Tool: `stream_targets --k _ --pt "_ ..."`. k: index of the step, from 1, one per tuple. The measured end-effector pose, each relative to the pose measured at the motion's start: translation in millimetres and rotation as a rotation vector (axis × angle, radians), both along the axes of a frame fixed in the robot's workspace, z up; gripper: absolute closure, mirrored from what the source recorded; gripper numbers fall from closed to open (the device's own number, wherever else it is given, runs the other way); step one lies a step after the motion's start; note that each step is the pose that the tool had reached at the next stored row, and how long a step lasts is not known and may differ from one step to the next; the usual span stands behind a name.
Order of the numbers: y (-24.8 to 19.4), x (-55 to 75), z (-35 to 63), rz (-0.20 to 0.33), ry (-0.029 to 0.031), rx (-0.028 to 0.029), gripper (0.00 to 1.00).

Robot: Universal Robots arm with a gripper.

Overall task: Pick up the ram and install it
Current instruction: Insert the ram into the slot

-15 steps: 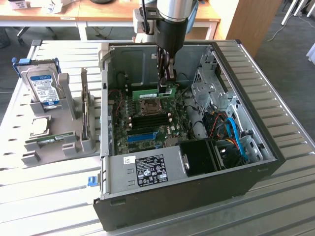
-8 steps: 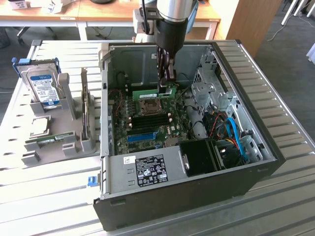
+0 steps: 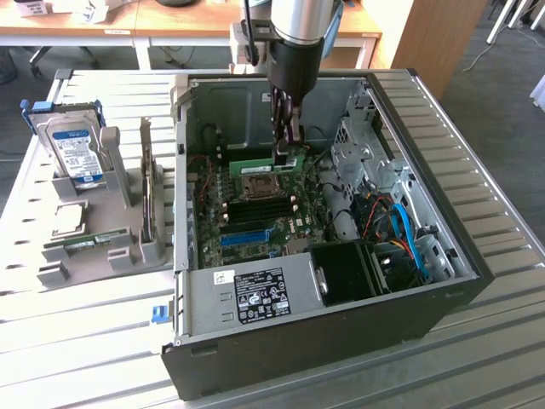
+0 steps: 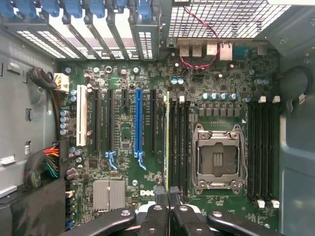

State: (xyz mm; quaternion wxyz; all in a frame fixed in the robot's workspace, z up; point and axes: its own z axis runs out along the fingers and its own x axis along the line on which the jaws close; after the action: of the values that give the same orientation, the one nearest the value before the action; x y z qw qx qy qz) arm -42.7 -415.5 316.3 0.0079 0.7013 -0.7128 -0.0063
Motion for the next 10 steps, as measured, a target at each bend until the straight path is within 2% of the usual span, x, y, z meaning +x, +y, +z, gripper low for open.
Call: stream_targets --k 10 --pt "0.0 0.0 -10.6 0.000 0.0000 -0.0001 0.88"
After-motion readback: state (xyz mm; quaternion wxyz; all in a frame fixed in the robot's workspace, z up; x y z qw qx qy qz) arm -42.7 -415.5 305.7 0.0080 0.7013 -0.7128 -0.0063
